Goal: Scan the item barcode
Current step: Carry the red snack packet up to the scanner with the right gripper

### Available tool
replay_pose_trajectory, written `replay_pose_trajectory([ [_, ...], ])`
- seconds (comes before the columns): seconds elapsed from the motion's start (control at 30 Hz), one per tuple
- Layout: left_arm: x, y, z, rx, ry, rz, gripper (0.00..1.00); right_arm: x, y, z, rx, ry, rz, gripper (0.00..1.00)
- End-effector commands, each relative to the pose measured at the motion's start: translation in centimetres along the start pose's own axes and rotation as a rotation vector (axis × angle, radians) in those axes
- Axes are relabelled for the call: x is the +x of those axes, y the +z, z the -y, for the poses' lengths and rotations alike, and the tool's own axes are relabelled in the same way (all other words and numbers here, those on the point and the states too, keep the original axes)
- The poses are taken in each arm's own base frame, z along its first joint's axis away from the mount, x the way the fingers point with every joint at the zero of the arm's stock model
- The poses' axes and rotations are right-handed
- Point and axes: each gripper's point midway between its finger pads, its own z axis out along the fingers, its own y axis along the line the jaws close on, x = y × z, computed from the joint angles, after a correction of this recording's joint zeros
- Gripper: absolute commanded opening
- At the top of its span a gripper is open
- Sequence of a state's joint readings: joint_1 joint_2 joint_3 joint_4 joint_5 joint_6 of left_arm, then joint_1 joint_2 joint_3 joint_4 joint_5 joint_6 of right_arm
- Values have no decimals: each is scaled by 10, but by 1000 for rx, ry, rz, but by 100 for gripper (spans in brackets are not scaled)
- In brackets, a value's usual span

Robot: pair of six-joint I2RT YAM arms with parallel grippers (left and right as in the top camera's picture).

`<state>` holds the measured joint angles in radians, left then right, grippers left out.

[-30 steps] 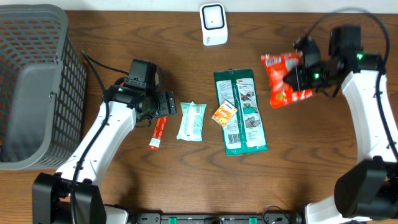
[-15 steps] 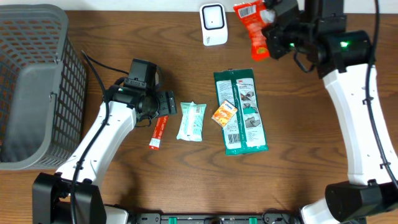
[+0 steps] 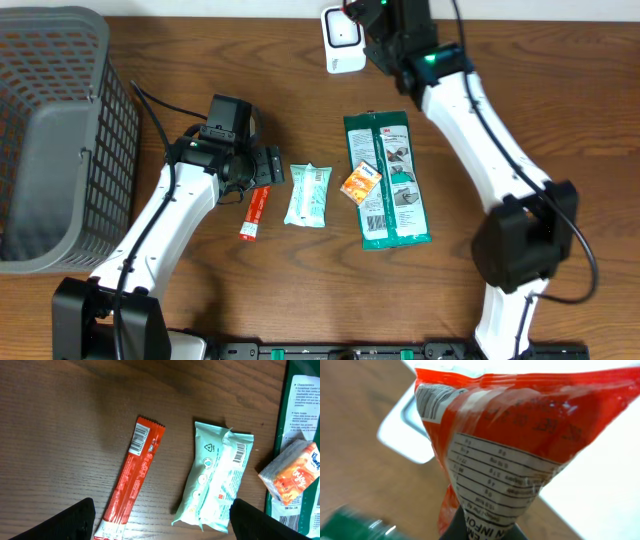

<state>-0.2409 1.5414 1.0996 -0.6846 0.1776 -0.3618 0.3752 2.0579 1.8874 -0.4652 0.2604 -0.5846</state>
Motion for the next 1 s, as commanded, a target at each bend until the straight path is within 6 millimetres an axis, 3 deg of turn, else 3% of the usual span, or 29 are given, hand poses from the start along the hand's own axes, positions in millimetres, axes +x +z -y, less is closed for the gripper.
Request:
replay_pose_trajectory([
  [0.0,-4,-2,0,-3,8,9,87,0,21,8,159,-118,-47,1],
  [0.17,-4,-2,0,-3,8,9,87,-14,47,-1,322,-293,-53,1],
  [0.4,-4,-2,0,-3,8,9,87,-36,57,-25,510,-618,-115,1],
  [0.5,-4,-2,0,-4,8,9,87,-25,77,-59,481,-816,-180,1],
  [0.57,-4,-2,0,-4,8,9,87,-18,87,-64,495,-843,-200,1],
  [0.77,-4,-2,0,-4,8,9,87,-4,103,-75,518,-876,-235,1],
  [0.97,-4,-2,0,-4,8,9,87,0,102,-72,528,-870,-260,1],
])
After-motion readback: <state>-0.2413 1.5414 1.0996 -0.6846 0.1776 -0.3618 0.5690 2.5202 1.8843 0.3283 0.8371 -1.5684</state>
